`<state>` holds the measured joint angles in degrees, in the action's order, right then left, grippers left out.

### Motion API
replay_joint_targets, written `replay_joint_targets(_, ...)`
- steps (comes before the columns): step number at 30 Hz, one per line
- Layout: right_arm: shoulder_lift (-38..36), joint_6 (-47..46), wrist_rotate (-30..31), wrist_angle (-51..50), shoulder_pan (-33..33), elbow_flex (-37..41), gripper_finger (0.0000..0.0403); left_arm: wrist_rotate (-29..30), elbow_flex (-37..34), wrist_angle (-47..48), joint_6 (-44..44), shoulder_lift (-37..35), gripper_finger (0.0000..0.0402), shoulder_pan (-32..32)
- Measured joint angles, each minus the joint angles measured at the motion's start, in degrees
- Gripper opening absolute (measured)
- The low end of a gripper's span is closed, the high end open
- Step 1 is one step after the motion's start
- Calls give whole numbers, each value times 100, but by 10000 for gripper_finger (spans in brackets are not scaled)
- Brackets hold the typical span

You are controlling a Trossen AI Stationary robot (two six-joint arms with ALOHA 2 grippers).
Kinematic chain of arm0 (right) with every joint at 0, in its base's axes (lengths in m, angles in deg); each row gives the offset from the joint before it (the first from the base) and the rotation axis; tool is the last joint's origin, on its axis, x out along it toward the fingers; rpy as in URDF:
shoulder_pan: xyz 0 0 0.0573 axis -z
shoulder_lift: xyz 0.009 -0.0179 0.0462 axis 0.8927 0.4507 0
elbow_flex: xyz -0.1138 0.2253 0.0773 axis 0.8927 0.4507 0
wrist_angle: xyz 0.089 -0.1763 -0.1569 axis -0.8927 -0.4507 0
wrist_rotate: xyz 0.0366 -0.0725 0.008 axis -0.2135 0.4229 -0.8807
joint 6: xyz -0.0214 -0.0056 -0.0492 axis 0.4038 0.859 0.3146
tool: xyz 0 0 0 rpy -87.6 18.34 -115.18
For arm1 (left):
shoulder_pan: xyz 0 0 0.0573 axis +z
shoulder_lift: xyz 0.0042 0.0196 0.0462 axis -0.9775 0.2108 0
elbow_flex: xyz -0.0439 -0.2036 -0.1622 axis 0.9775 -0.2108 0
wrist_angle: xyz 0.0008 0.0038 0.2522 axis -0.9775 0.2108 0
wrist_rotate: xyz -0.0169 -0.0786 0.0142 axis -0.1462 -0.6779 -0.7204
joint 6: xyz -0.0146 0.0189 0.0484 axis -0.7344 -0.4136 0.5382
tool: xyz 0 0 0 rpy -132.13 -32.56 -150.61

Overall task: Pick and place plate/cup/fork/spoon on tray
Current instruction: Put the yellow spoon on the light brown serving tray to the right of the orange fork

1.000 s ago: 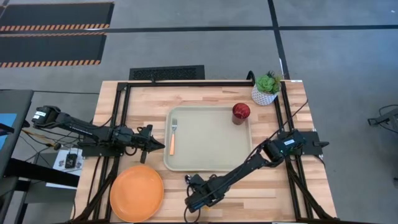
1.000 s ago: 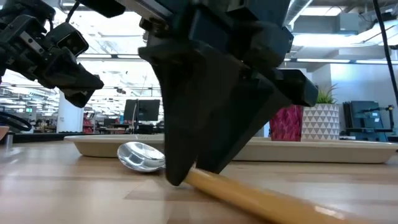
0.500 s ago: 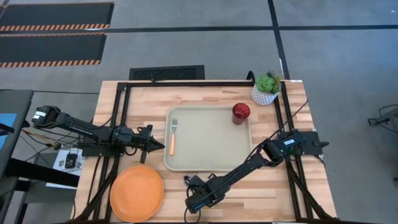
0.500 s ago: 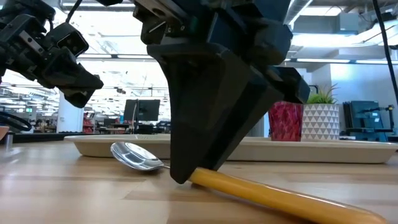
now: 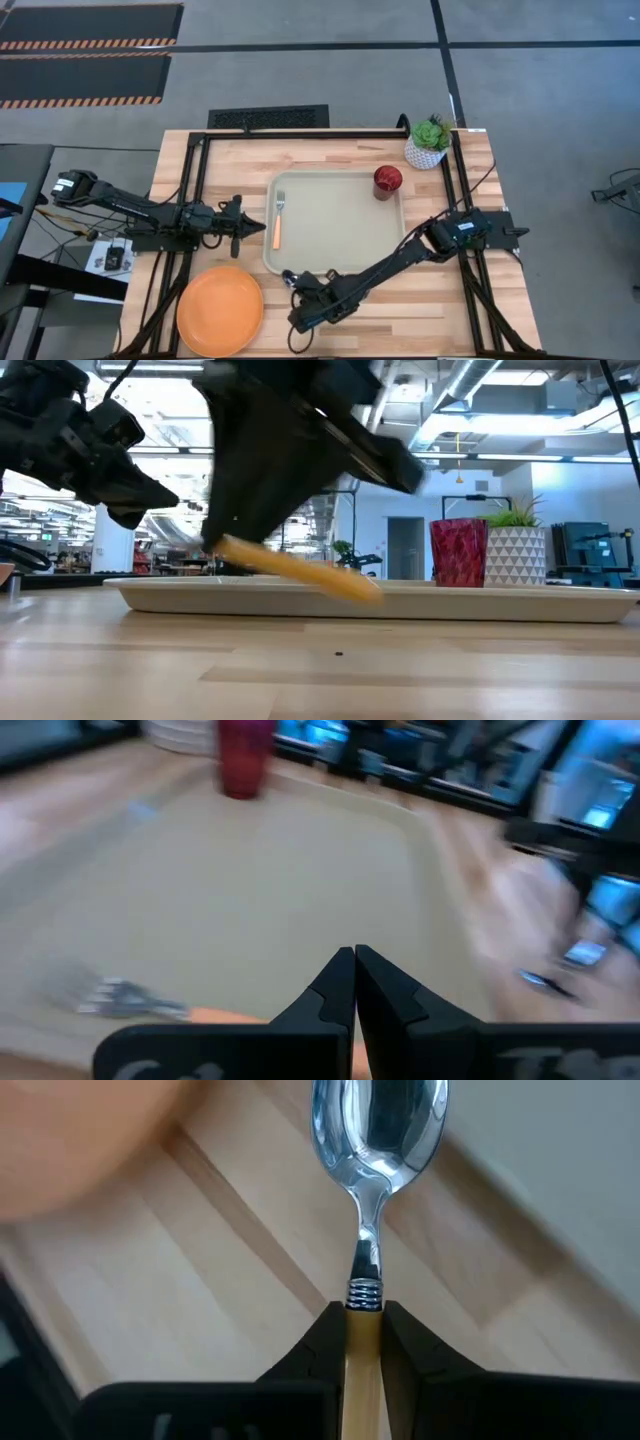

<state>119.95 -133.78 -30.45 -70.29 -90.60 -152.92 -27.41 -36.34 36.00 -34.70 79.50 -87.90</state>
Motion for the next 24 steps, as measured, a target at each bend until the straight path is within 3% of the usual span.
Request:
replay_joint_targets(10, -17, 552, -19, -909, 580, -1078, 51, 1129, -42, 322, 341, -553, 0, -242)
replay_joint_targets(20, -17, -237, -131, -984, 1711, -1167, 52, 2194, -48, 1741, 271, -2012, 0, -799)
replay_joint_targets(24, -17, -626, -154, -934, 2018, -1167, 52, 2218, -46, 1987, 244, -2470, 0, -971)
